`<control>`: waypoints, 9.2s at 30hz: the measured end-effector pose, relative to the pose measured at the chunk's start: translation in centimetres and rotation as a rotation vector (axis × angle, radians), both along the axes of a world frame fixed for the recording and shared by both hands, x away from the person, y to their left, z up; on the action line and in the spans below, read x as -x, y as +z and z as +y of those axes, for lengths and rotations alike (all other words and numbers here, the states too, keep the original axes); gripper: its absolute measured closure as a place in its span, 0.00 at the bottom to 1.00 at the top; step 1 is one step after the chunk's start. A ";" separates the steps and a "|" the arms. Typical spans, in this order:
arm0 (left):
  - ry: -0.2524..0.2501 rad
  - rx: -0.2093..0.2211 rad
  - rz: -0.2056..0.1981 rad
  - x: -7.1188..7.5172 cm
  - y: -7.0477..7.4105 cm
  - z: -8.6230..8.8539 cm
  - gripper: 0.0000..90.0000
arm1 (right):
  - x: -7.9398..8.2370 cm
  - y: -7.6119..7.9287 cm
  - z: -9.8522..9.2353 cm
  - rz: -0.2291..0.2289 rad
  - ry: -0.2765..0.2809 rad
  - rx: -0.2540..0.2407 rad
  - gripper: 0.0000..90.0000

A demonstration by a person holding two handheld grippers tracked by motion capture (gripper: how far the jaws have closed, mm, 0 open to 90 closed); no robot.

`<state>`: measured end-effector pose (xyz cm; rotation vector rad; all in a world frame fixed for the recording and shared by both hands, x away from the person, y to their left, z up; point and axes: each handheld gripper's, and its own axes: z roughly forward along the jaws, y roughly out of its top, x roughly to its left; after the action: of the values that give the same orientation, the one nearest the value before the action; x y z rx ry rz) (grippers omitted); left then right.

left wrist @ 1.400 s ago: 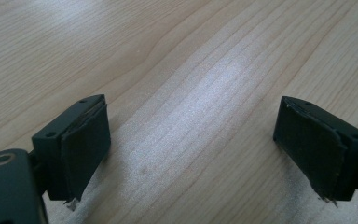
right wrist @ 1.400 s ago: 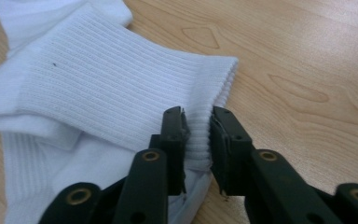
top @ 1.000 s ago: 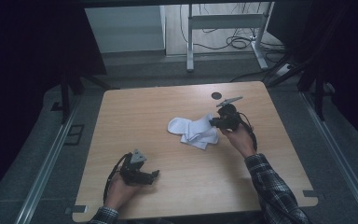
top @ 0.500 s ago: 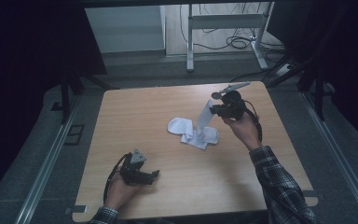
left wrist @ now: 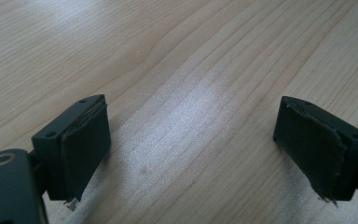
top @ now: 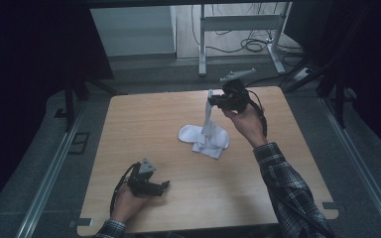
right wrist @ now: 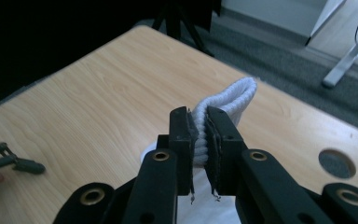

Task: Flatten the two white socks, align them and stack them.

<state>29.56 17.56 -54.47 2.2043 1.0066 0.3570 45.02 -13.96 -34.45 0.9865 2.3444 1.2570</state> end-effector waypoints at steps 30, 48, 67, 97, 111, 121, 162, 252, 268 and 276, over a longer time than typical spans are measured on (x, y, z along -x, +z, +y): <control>-0.001 -0.007 0.002 0.0 0.0 0.0 0.12 | 1.0 -0.7 -13.6 0.016 -0.214 -0.033 0.89; 0.000 -0.007 -0.001 -0.1 0.0 -0.1 0.12 | 0.9 3.2 -10.0 -0.032 -0.151 -0.059 0.89; 0.001 -0.007 0.002 -0.1 0.0 -0.1 0.12 | 0.4 -3.0 -15.0 0.069 -0.245 -0.019 0.89; 0.039 -0.007 0.006 -2.1 0.4 -1.3 0.21 | 4.3 -17.8 -24.5 0.291 -0.385 0.092 0.84; 0.027 0.131 -0.040 -8.8 3.5 -6.9 0.51 | 4.8 -16.6 -25.3 0.201 -0.408 0.080 0.70; -0.033 0.091 -0.057 -13.3 4.5 -14.3 0.73 | 5.1 -17.1 -25.5 0.192 -0.429 0.079 0.72; -0.050 0.058 -0.037 -16.2 3.5 -21.2 0.96 | 5.7 -16.5 -24.0 0.159 -0.406 0.120 0.91; 0.100 0.092 -0.071 -2.7 3.6 -5.5 0.63 | 10.2 -16.8 -13.9 0.134 -0.099 0.169 0.60; 0.128 0.087 -0.078 -8.4 4.5 -6.3 0.70 | 10.1 -16.6 -14.1 0.134 -0.097 0.160 0.68; 0.154 0.060 -0.065 -10.8 3.8 -6.6 0.72 | 9.8 -16.2 -13.6 0.145 -0.085 0.156 0.82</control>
<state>40.40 10.99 -50.65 2.0545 1.1401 0.4589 35.22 -27.54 -50.66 1.1455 2.4369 0.9849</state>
